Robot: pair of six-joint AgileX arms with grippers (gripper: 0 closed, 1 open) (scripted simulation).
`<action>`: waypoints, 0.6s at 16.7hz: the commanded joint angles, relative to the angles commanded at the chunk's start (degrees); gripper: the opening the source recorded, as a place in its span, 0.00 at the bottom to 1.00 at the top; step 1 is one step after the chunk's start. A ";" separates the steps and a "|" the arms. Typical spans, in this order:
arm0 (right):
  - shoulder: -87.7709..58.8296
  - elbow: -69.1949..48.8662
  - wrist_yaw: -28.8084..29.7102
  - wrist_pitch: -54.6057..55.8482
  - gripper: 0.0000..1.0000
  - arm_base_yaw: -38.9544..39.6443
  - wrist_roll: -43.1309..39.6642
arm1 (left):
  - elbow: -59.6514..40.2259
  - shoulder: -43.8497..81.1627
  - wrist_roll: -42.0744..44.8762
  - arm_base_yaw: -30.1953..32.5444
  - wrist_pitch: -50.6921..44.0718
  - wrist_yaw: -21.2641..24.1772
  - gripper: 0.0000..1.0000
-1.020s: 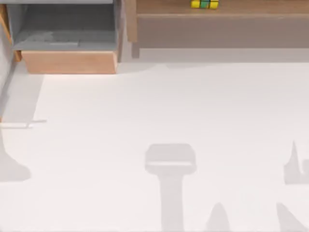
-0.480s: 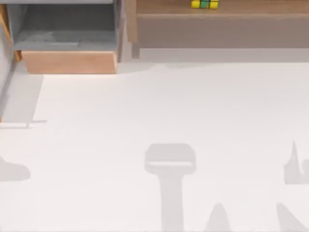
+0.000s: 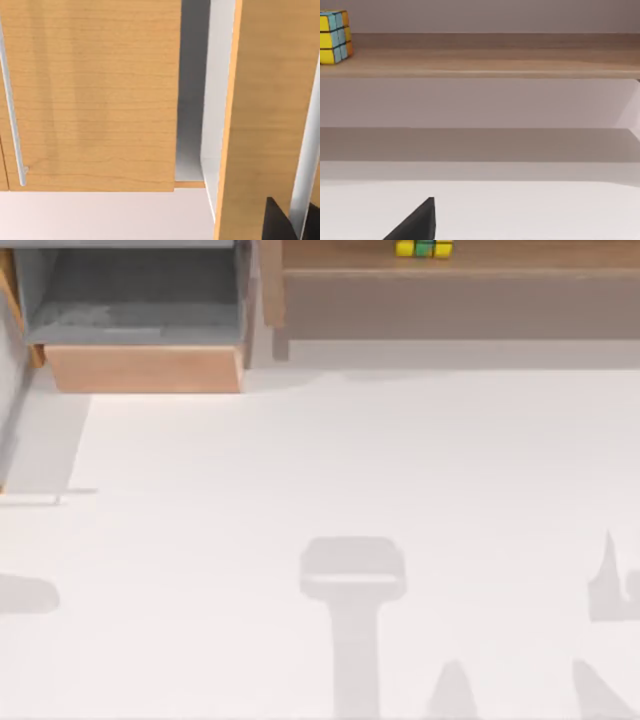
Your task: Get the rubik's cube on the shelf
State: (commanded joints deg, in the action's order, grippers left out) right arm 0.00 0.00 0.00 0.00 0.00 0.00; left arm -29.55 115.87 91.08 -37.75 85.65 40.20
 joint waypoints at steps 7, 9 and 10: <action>0.00 0.00 0.00 0.00 1.00 0.00 0.00 | -6.12 3.16 -0.30 3.25 -3.86 -3.26 0.00; 0.00 0.00 0.00 0.00 1.00 0.00 0.00 | -10.18 4.78 -0.34 5.36 -6.05 -5.39 0.00; 0.00 0.00 0.00 0.00 1.00 0.00 0.00 | -11.56 5.38 -0.40 6.19 -6.92 -6.24 0.00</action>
State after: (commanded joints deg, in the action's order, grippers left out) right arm 0.00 0.00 0.00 0.00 0.00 0.00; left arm -41.11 121.25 90.68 -31.56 78.73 33.96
